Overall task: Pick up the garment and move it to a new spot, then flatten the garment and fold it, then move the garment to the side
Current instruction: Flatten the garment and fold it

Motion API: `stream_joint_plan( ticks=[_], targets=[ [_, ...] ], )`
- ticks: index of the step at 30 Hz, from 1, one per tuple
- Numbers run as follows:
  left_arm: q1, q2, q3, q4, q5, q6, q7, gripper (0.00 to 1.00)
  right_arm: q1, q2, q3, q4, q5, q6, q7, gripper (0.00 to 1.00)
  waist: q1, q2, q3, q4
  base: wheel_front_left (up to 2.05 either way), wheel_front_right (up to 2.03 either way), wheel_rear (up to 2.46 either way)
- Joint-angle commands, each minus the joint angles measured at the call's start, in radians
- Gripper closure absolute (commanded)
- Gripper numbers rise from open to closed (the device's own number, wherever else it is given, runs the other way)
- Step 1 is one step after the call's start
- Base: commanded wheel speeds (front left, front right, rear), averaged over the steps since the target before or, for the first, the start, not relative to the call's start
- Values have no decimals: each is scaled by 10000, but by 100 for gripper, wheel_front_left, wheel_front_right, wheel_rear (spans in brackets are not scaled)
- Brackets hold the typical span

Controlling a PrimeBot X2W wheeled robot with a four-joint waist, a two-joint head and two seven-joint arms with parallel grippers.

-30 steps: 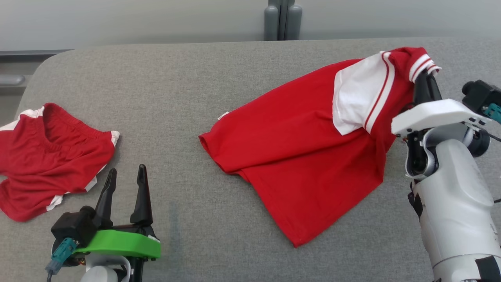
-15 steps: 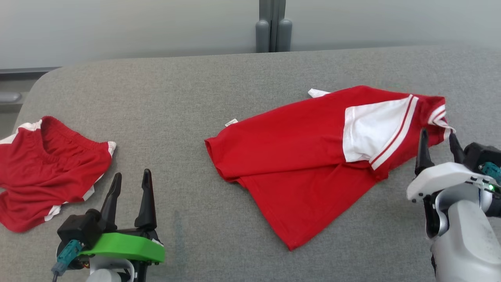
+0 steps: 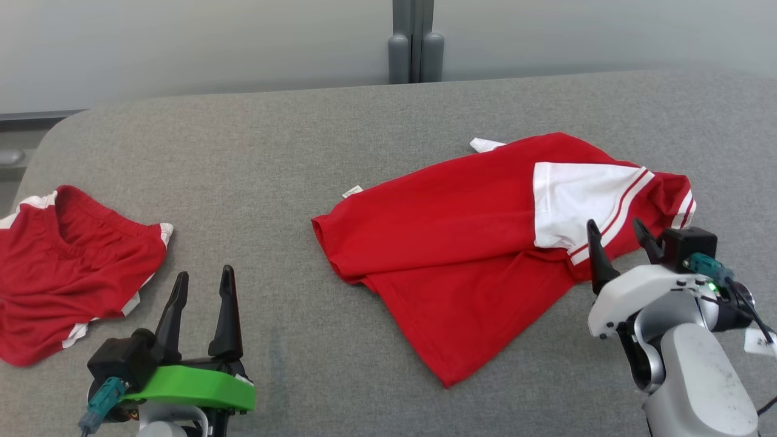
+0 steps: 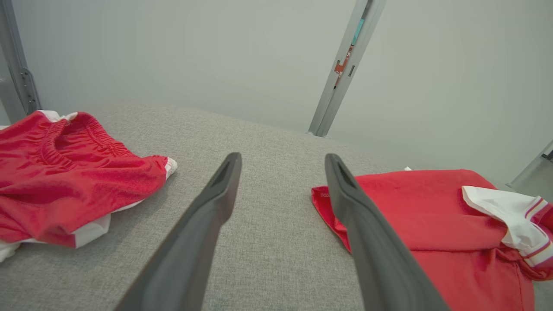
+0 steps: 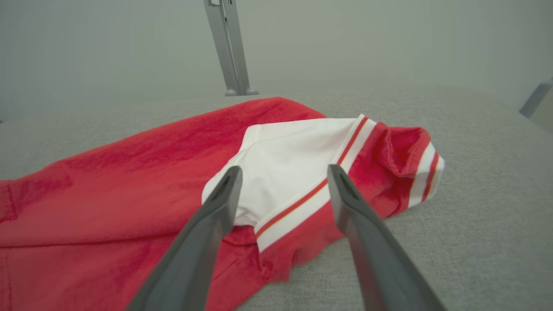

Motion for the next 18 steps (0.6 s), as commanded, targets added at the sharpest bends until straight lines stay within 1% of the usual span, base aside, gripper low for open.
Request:
stream_joint_plan(
  ticks=[1, 4, 7, 10, 12, 16, 18],
  targets=[
    [-108, 1, 44, -46, 54, 6, -2, 0, -348, -50, 83, 71, -161, -7, 359, 0, 0, 0, 173, 29, 0, 0, 0],
    [-267, -4, 48, -50, 64, -13, -2, 0, -1061, -42, 277, 538, -389, -7, 1298, 0, 0, 0, 374, 120, 0, 0, 0],
    [-430, -16, -2, -11, 84, -30, -2, 0, -1862, -42, 414, 1036, -575, -7, 1963, 0, 0, 0, 580, 277, 0, 0, 0],
    [-535, -46, -26, 44, 76, -55, -2, 0, -2616, -42, 615, 1835, -985, -7, 3167, 0, 0, 0, 696, 458, 0, 0, 0],
    [-578, -68, -40, 61, 79, -71, -2, 0, -3153, -49, 635, 2155, -1269, -7, 3778, 0, 0, 0, 767, 575, 0, 0, 0],
    [-649, -106, -20, 58, 79, -91, -2, 0, -3657, -47, 291, 2650, -2190, -7, 4605, 0, 0, 0, 902, 802, 0, 0, 0],
    [-674, -126, -27, 72, 84, -103, -2, 0, -3824, -44, 16, 2776, -2539, -7, 4855, 0, 0, 0, 950, 889, 0, 0, 0]
  ],
)
